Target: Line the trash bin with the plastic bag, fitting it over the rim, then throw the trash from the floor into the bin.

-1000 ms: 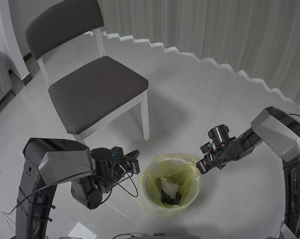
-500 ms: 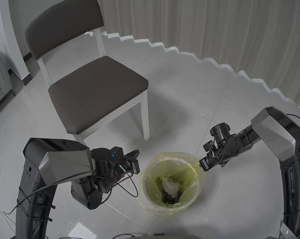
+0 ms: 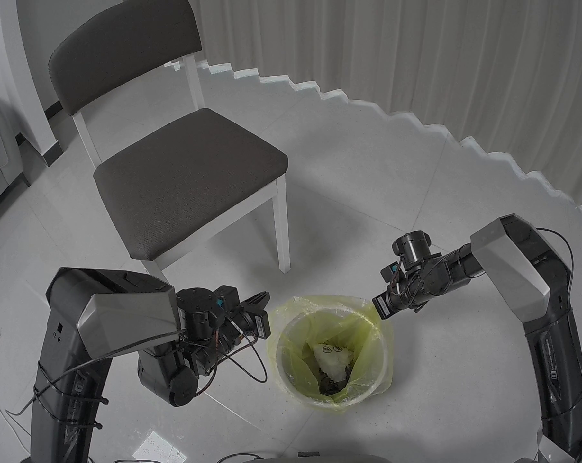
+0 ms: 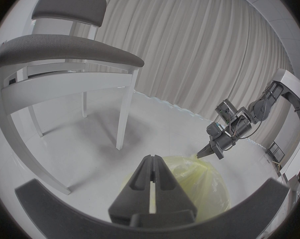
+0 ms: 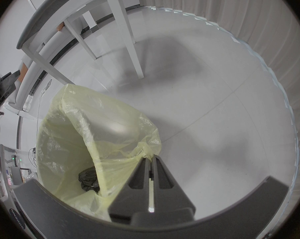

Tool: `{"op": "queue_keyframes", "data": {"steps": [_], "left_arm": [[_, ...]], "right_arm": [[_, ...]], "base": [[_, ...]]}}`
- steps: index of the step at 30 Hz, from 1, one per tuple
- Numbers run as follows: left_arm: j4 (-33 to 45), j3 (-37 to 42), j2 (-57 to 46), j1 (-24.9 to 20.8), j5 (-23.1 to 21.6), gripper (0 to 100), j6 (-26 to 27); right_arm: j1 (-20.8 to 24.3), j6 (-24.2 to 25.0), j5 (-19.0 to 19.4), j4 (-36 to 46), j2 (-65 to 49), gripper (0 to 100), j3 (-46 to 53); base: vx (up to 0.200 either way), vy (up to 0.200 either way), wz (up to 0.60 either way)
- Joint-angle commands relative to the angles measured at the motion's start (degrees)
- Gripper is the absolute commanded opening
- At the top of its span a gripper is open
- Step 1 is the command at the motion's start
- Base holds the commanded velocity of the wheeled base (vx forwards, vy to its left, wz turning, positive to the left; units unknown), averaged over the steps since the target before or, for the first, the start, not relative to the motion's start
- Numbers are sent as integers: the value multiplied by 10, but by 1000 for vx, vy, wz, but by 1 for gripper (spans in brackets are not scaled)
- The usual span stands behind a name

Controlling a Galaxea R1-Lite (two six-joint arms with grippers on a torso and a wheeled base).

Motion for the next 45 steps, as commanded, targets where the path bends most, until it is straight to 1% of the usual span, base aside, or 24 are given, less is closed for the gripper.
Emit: {"op": "queue_keyframes", "data": {"steps": [1,8,12,21,25,26,33,35,39,45], "left_arm": [[0,0,3,-1,0,0,0],[0,0,4,-1,0,0,0],[0,0,4,0,0,0,0],[-1,0,6,-1,0,0,0],[-1,0,6,0,0,0,0],[-1,1,6,1,0,0,0],[-10,2,5,3,-2,0,0],[-8,2,-6,2,-9,0,-1],[0,1,-15,2,-15,0,0],[-1,4,-19,4,-16,0,0]], "right_arm": [[4,4,-1,0,25,0,-18],[12,16,2,-2,27,0,-23],[26,48,9,-1,22,0,-24],[27,52,11,33,22,0,-29],[27,43,11,36,22,0,-25],[27,45,10,35,22,100,-25],[19,49,10,36,6,100,-20],[10,48,10,37,-4,100,-16],[5,50,10,38,-12,100,-14],[-18,42,9,36,-54,100,29]], "base": [[0,0,0],[0,0,0],[0,0,0],[0,0,0],[0,0,0],[0,0,0],[0,0,0],[0,0,0],[0,0,0],[0,0,0]]}}
